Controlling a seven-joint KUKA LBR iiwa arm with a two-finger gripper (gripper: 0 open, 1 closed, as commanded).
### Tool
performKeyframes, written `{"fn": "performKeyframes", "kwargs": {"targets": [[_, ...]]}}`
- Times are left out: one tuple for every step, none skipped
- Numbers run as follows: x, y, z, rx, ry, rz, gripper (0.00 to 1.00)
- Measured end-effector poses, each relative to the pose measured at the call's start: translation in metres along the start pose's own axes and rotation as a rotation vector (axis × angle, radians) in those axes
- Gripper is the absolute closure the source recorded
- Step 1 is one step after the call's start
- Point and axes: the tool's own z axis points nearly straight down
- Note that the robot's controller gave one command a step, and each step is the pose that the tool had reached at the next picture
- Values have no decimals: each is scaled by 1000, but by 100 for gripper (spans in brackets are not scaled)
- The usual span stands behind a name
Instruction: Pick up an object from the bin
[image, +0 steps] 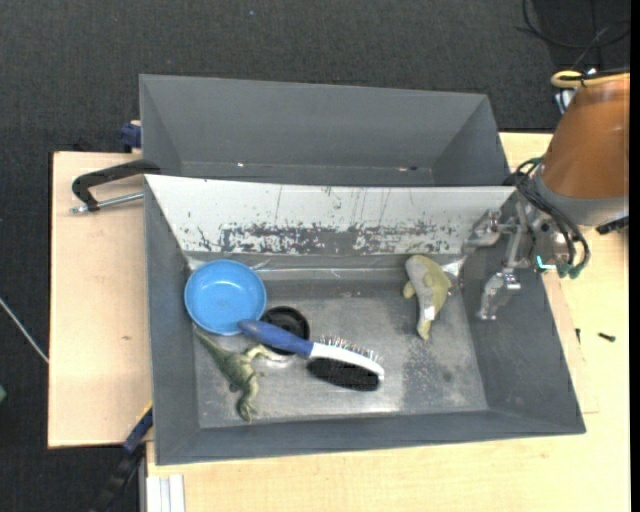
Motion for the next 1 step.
{"fn": "performKeyframes", "kwargs": {"targets": [[6, 44, 50, 1, -4, -673, 0]]}}
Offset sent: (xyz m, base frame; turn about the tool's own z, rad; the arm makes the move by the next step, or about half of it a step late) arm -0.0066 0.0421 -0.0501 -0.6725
